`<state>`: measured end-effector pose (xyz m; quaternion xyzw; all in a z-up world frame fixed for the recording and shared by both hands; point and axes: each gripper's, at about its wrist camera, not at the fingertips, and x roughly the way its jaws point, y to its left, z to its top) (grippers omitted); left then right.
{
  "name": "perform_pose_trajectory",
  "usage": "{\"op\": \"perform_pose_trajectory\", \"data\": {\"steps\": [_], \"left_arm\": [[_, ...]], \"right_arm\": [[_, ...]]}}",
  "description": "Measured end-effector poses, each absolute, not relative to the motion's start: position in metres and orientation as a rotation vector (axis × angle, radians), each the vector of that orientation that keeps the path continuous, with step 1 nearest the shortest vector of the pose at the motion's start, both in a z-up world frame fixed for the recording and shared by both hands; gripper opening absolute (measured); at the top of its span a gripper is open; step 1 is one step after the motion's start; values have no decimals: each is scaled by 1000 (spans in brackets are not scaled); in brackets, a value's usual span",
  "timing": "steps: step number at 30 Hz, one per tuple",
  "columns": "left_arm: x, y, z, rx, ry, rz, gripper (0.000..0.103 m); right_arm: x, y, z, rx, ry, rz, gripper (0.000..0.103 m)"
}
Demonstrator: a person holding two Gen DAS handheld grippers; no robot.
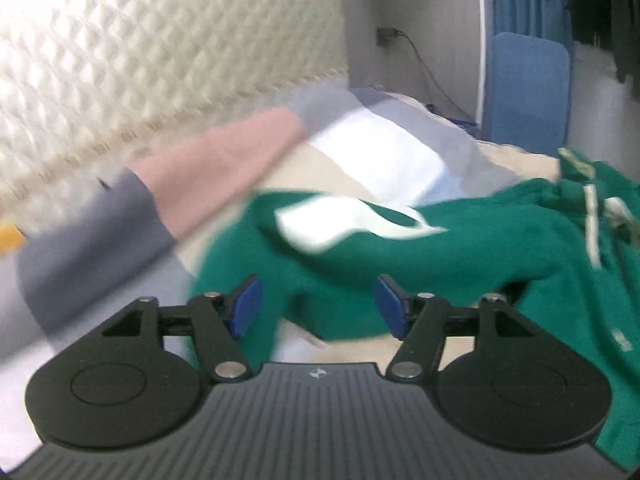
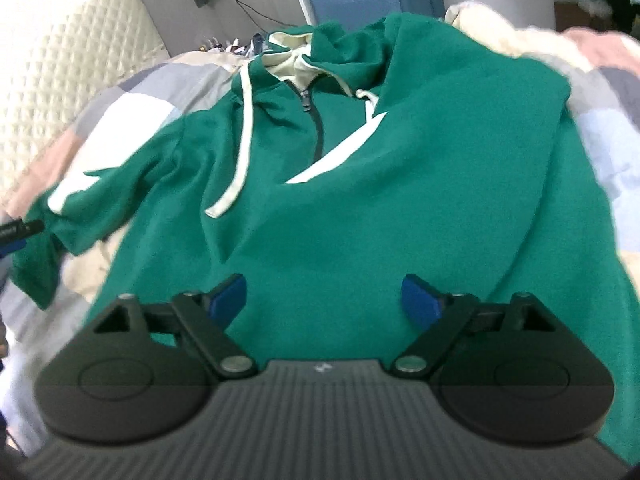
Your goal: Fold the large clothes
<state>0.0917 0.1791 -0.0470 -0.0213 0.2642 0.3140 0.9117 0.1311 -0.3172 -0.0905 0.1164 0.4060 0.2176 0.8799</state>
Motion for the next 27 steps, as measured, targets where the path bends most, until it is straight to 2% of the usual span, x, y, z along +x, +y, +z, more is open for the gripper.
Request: {"op": "perform_pose_trajectory", "data": {"steps": [3, 11, 12, 13, 15, 16, 22, 27], "left_arm": [[89, 195, -44, 3, 539, 722, 78], [113, 237, -67, -98, 665, 804, 76], [116, 241, -69, -115, 669, 808, 67], [120, 244, -69, -110, 677, 809, 41], [124, 247, -66, -92, 715, 813, 15], [126, 247, -60, -92, 720, 804, 9], [125, 218, 15, -12, 624, 712, 7], [127, 154, 97, 157, 543, 583, 7]], "right_arm": [[133, -314, -88, 260, 839, 464, 86], [140, -319, -76, 300, 809, 457, 86], [141, -319, -75, 296, 809, 456, 86], [141, -319, -75, 284, 812, 454, 86], [142, -315, -76, 237, 818, 451, 86], [141, -314, -77, 217, 821, 447, 86], [141, -320, -74, 192, 834, 435, 86], [133, -332, -66, 162, 783, 400, 86]]}}
